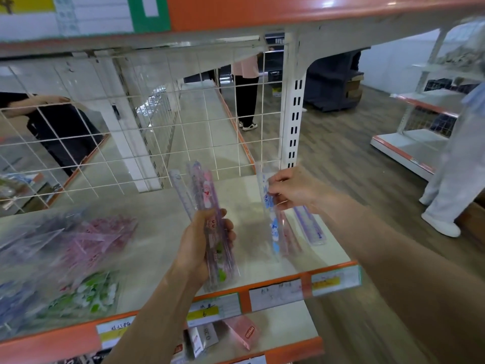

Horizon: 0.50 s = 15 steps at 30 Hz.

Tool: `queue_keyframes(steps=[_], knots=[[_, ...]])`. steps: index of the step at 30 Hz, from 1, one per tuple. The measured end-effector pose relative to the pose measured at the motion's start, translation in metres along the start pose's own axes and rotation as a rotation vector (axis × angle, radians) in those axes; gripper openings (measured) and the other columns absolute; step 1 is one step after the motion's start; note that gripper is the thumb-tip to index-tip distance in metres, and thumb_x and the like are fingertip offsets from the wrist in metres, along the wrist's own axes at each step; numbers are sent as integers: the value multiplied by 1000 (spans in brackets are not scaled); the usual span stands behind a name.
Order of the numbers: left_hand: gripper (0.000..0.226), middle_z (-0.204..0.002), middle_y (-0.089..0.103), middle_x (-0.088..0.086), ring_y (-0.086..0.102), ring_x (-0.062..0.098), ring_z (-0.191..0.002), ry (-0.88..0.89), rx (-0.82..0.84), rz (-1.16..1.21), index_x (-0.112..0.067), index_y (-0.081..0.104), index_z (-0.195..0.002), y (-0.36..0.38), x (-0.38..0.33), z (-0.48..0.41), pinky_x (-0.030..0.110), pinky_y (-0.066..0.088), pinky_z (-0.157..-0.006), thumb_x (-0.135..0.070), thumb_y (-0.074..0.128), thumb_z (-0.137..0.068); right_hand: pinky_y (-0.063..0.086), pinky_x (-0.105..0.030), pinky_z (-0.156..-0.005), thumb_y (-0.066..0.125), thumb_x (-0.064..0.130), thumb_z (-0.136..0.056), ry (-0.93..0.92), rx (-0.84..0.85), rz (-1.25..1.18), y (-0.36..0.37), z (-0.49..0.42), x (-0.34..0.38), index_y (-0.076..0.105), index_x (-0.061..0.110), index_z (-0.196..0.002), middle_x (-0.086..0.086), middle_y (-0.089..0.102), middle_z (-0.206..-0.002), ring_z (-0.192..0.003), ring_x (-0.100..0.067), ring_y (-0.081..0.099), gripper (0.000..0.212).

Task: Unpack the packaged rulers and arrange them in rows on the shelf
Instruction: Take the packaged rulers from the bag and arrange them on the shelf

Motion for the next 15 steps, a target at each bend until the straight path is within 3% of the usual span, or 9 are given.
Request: queue_keyframes(steps=[4,11,13,15], knots=[[22,-68,59,7,56,18,-53,-3,12,10,-7,57,-98,3,-1,3,28,46,-53,-22,41,-94,57,-32,-60,61,-4,-84,7,-16,152,20,-8,-9,69,-4,-83,-16,62,-70,-55,-23,60,8],[23,-68,59,7,55,18,-54,-11,40,22,-7,55,-100,5,-1,4,29,45,-55,-23,40,-93,59,-48,-73,65,3,-78,34,-31,346,29,-22,-21,66,-12,-90,-22,70,-79,-73,-35,70,19],[25,-69,59,7,55,19,-55,-16,68,30,-6,55,-101,6,-2,4,30,45,-56,-24,40,-91,59,-41,-73,63,6,-79,3,-36,464,25,-20,-19,67,-10,-84,-21,71,-76,-66,-29,69,18],[28,-69,58,8,55,19,-56,-17,81,36,-5,54,-102,6,-2,4,28,46,-54,-25,38,-90,51,-31,-62,58,4,-80,-26,-44,549,21,-15,-14,62,-2,-72,-20,69,-74,-61,-24,60,10]])
Point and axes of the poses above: each hand's wrist, its own z-axis away from the middle knuckle, its own y-axis out of the palm, x = y × z, the point moved 7 cm from there along -z, towards the middle knuckle
